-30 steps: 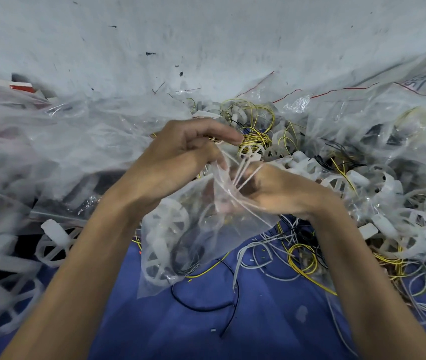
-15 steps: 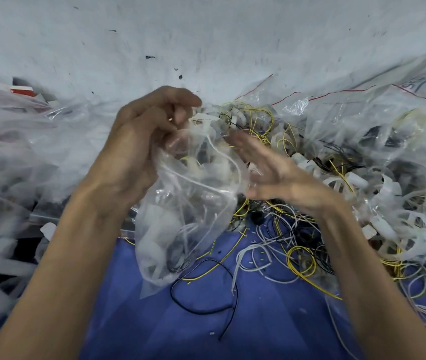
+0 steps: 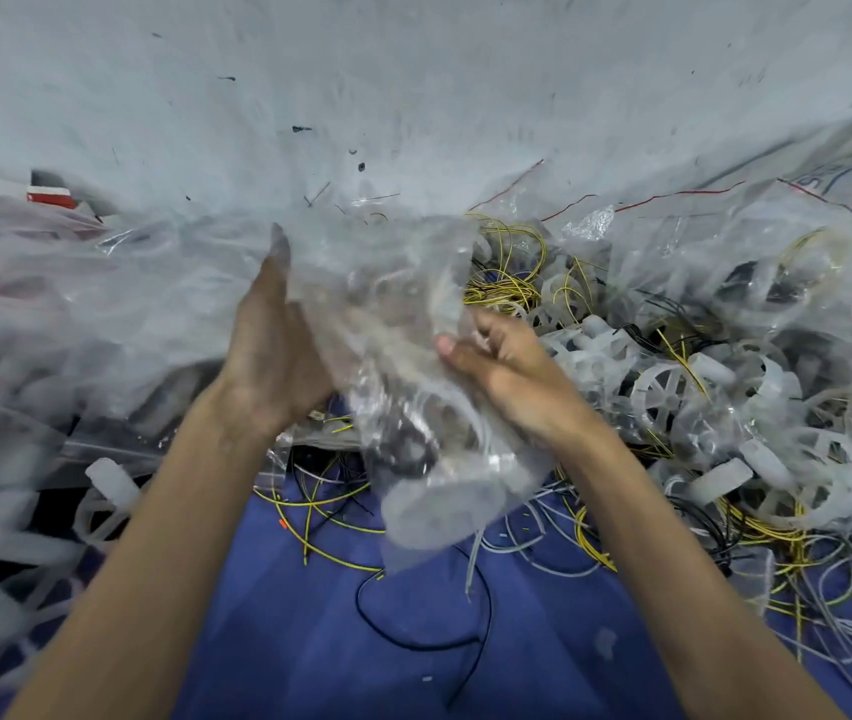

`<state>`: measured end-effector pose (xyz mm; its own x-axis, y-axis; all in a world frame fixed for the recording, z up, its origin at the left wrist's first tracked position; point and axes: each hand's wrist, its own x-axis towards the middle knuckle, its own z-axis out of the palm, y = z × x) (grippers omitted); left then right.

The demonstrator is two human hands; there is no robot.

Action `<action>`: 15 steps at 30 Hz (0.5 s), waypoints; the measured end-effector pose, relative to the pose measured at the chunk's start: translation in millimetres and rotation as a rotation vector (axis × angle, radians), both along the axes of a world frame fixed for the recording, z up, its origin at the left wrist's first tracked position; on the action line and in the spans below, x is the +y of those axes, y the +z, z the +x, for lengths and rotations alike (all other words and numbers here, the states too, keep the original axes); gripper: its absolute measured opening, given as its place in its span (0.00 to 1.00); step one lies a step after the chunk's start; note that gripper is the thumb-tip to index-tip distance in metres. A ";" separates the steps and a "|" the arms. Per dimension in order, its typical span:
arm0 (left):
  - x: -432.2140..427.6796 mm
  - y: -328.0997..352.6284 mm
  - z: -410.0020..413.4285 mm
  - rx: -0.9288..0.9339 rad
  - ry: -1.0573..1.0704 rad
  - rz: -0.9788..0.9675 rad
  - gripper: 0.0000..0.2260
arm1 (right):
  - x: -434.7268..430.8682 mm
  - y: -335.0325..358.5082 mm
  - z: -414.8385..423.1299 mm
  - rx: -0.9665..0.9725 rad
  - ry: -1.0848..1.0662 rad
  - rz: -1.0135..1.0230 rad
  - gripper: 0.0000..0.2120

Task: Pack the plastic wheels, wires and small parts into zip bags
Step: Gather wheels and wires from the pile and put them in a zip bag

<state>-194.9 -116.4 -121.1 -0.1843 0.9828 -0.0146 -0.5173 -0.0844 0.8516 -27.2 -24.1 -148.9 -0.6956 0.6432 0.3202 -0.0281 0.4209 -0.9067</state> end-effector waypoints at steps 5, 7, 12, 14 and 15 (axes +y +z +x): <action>-3.5 -4.7 11.7 0.370 -0.337 0.051 0.30 | 9.4 9.3 1.4 0.235 -0.239 -0.299 0.08; -2.7 -4.6 21.7 0.548 -0.272 0.035 0.10 | 10.0 11.0 1.6 0.241 -0.253 -0.338 0.10; -0.5 0.0 26.5 0.579 -0.095 -0.077 0.08 | 6.9 18.1 4.7 0.223 -0.266 -0.403 0.15; -2.5 3.0 25.8 0.602 -0.058 -0.088 0.08 | 8.5 23.1 9.5 0.145 -0.277 -0.416 0.21; -3.5 4.3 25.2 0.597 -0.040 -0.090 0.09 | 10.3 25.7 12.4 0.111 -0.274 -0.411 0.22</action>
